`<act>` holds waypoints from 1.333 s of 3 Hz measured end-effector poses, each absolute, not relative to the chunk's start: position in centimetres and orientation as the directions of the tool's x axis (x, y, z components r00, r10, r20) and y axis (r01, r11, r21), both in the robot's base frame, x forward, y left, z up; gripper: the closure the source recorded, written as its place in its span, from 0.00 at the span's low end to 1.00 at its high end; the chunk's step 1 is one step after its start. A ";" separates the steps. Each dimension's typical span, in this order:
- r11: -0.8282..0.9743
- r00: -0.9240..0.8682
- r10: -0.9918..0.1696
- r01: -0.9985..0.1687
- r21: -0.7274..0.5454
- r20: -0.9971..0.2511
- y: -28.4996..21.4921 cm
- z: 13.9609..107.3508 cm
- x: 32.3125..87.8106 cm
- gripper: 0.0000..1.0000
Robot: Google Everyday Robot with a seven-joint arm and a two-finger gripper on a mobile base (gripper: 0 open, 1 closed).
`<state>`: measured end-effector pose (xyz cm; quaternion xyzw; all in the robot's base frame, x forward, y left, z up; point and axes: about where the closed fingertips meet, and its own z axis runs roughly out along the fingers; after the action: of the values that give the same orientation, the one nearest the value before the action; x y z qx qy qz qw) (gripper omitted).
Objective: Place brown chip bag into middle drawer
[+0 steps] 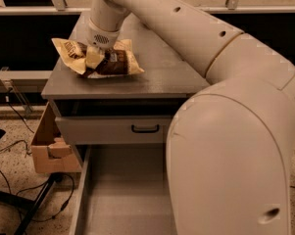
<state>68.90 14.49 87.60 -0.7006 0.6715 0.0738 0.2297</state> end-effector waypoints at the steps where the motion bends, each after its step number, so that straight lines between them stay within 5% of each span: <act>1: 0.007 0.087 -0.907 -0.975 -0.223 -0.412 14.5 87.6 68.9 1.00; 4: 0.048 0.050 -0.959 -0.941 -0.334 -0.279 6.6 101.0 61.3 1.00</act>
Offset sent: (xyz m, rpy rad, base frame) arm -0.0342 -0.0602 0.1193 -0.0841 -0.0949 0.0040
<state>61.31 6.60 100.97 -0.6896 0.6889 -0.0197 0.2224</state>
